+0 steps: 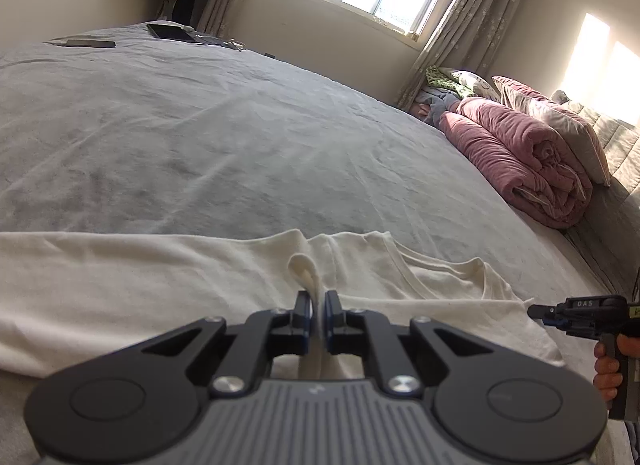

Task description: Fold clothes

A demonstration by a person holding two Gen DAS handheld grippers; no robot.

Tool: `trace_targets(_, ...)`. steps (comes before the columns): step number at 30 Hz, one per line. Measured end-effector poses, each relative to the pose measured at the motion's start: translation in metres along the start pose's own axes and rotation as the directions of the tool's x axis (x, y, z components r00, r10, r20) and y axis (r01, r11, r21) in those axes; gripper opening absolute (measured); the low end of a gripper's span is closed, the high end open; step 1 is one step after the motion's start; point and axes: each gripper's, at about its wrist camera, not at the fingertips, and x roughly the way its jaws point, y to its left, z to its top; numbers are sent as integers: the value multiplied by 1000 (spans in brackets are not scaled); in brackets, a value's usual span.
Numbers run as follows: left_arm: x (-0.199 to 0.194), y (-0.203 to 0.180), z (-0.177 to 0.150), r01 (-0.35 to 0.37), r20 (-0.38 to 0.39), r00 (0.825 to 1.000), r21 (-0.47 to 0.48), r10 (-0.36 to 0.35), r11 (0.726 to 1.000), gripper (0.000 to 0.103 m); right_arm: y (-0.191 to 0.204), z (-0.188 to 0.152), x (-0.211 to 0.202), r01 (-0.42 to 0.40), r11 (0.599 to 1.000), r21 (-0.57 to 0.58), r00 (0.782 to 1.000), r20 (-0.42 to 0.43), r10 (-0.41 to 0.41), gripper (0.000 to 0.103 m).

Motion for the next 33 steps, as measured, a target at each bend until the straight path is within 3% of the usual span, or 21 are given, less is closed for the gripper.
trace_targets(2,-2,-1,0,8,3,1000,0,-8,1000,7,24,-5,-5,77,980,-185,996,58,-67,6)
trace_targets(4,-10,-4,0,32,34,999,-4,-32,999,7,55,-14,-19,163,897,-411,977,191,-90,5)
trace_targets(5,-13,-5,0,41,49,998,-3,-41,999,7,68,-24,-27,204,829,-521,963,261,-73,5)
trace_targets(7,-11,-9,-2,17,40,999,27,-18,1000,7,72,-29,-19,258,754,-604,958,260,-120,5)
trace_targets(9,-9,-13,-3,-6,32,999,55,4,998,7,62,-31,3,251,745,-619,967,189,-169,5)
trace_targets(12,-5,-13,-5,-12,15,1000,60,11,998,7,56,-42,14,283,721,-633,959,199,-202,6)
trace_targets(13,-3,-13,-6,-14,9,1000,61,14,998,7,54,-40,7,292,744,-601,956,206,-209,12)
trace_targets(14,-2,-13,-6,-16,4,1000,63,16,998,7,51,-38,0,301,766,-568,953,214,-216,26)
trace_targets(15,-2,-13,-6,-16,7,1000,65,16,998,7,48,-36,-6,309,788,-533,949,221,-223,30)
trace_targets(17,-2,-11,-6,-12,3,1000,53,12,999,7,34,-32,-29,283,846,-452,953,235,-193,30)
trace_targets(19,-2,-10,-6,-12,-1,1000,44,12,999,7,23,-33,-54,207,907,-367,964,233,-126,30)
trace_targets(21,-2,-10,-6,-11,-2,1000,37,11,999,7,21,-41,-72,158,922,-354,972,221,-82,28)
trace_targets(22,-3,-11,-6,-12,1,1000,37,12,999,7,26,-48,-79,150,913,-379,973,220,-69,14)
trace_targets(23,-4,-12,-6,-12,5,1000,40,12,999,7,33,-53,-80,137,902,-410,977,209,-53,6)
trace_targets(25,-6,-14,-5,-12,15,1000,42,11,999,7,43,-64,-75,99,886,-453,985,170,-22,4)
trace_targets(28,-13,-14,-3,-4,28,1000,30,3,1000,7,48,-83,-46,144,853,-502,989,85,-117,1)
trace_targets(33,-13,-15,-6,-2,2,1000,46,2,999,7,59,-80,-41,203,841,-502,978,70,-195,1)
